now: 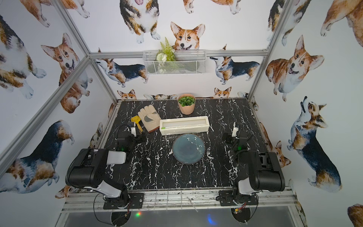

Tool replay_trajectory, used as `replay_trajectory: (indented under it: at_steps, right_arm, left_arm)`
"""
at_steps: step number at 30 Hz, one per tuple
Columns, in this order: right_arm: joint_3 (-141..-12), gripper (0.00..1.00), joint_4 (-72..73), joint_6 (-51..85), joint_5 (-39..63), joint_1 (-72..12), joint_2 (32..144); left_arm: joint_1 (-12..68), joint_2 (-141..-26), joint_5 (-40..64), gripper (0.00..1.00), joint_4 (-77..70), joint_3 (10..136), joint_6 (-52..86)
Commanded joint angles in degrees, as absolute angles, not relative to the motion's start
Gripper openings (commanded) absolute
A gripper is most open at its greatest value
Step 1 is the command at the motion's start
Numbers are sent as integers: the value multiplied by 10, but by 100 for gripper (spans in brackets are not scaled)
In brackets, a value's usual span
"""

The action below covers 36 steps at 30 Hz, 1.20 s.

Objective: Wrap the plate with plastic wrap
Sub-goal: Move the plastic wrap cutting box to the center of the board.

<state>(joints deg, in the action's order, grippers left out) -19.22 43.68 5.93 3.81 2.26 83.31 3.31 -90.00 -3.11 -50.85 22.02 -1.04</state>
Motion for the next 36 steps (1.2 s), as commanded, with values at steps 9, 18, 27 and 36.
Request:
replay_trajectory:
  at_steps: [9, 18, 27, 36]
  right_arm:
    - [-119, 100, 543, 64, -50, 3, 766]
    - [-143, 100, 526, 53, -18, 2, 797]
    - [-187, 100, 472, 30, 29, 4, 829]
    - [-187, 100, 475, 30, 29, 4, 830]
  left_arm:
    - [47, -899, -156, 100, -673, 143, 16]
    - [47, -898, -130, 100, -629, 167, 5]
    - [40, -898, -44, 100, -528, 219, -16]
    - [40, -898, -31, 100, -530, 219, -22]
